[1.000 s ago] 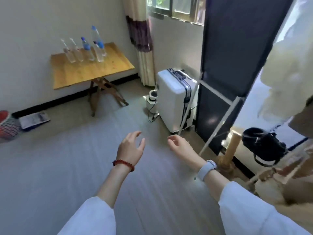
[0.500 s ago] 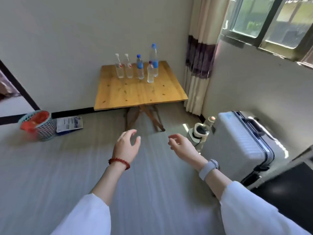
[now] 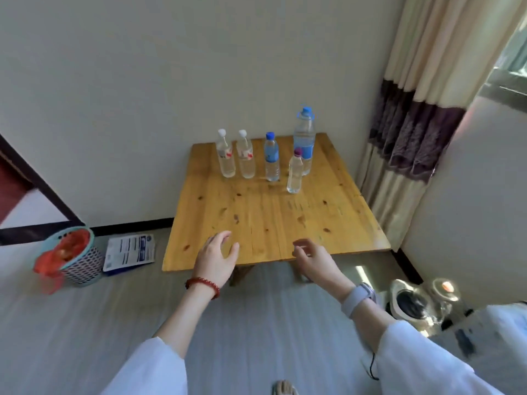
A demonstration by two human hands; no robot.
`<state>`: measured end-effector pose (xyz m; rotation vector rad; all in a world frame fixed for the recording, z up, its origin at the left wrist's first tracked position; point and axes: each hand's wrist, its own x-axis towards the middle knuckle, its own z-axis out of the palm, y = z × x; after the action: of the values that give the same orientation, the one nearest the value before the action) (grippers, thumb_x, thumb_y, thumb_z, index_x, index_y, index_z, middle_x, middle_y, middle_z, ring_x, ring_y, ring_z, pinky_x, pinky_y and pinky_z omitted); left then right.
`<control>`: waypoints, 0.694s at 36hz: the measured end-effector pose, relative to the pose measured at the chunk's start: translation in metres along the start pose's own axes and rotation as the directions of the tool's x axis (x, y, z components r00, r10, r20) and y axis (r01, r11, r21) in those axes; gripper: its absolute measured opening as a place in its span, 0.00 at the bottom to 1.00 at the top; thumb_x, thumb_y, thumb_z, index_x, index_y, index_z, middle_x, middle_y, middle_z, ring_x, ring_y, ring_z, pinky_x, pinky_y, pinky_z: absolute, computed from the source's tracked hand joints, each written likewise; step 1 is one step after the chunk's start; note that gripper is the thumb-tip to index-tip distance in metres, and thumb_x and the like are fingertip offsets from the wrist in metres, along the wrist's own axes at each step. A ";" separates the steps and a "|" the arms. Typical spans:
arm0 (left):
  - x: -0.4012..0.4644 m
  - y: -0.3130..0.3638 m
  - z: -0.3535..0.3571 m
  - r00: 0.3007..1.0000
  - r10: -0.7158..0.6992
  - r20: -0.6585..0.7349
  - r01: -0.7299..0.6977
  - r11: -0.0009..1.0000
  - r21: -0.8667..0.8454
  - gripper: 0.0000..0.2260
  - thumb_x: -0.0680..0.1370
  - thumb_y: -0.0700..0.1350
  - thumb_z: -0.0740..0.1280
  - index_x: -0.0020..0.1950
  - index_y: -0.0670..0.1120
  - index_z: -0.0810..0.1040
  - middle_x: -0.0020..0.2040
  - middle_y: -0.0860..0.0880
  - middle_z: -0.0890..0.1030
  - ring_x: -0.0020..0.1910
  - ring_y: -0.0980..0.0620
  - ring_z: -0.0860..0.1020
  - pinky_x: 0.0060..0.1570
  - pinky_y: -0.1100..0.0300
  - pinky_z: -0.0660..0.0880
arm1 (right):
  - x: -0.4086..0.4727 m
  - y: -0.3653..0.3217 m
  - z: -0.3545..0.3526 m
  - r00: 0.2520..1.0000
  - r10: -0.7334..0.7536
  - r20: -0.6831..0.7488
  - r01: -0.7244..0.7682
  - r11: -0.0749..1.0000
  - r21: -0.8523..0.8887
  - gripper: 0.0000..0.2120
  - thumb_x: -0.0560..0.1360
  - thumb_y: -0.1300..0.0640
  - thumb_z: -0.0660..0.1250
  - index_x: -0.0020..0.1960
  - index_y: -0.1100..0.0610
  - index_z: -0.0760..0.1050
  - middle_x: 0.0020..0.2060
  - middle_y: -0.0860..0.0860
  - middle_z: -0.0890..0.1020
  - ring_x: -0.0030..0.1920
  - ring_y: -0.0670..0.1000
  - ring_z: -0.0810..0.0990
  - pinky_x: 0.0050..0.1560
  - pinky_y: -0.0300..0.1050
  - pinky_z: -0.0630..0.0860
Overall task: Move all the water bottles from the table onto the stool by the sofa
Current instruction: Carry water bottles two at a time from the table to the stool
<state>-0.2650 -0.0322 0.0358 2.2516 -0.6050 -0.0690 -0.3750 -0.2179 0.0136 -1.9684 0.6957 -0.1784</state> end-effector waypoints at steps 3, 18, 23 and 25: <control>0.073 -0.002 -0.004 0.999 0.002 -0.046 -0.002 1.000 -0.015 0.15 0.77 0.46 0.63 0.62 0.45 0.72 0.61 0.46 0.76 0.60 0.50 0.74 0.55 0.63 0.67 | 0.074 -0.026 0.002 0.999 -0.036 0.011 0.036 0.999 -0.013 0.13 0.77 0.54 0.57 0.60 0.55 0.72 0.52 0.53 0.80 0.48 0.53 0.80 0.39 0.41 0.72; 0.363 -0.105 0.027 0.984 -0.156 0.082 0.164 0.981 -0.103 0.27 0.75 0.49 0.65 0.71 0.47 0.60 0.68 0.46 0.68 0.61 0.48 0.71 0.55 0.57 0.69 | 0.354 -0.088 0.071 0.999 -0.046 0.004 0.046 0.999 -0.003 0.27 0.76 0.53 0.62 0.72 0.54 0.57 0.67 0.54 0.70 0.62 0.53 0.73 0.58 0.48 0.73; 0.470 -0.148 0.049 0.960 -0.157 0.230 0.197 0.966 -0.166 0.35 0.73 0.51 0.68 0.73 0.51 0.51 0.74 0.47 0.59 0.68 0.46 0.66 0.62 0.52 0.67 | 0.452 -0.092 0.101 0.999 0.030 -0.035 -0.030 0.999 -0.010 0.36 0.75 0.54 0.65 0.75 0.55 0.48 0.73 0.55 0.60 0.71 0.54 0.63 0.69 0.49 0.64; 0.509 -0.163 0.059 0.947 -0.147 0.285 0.206 0.960 -0.191 0.39 0.72 0.51 0.70 0.74 0.52 0.47 0.75 0.48 0.55 0.71 0.47 0.61 0.67 0.49 0.64 | 0.488 -0.092 0.112 0.997 0.057 -0.044 -0.057 0.998 0.011 0.40 0.74 0.53 0.66 0.75 0.56 0.43 0.75 0.55 0.54 0.74 0.55 0.58 0.72 0.53 0.60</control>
<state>0.2373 -0.2053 -0.0500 2.0898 -0.5050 -0.5157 0.1087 -0.3651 -0.0441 -1.9381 0.7776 -0.1911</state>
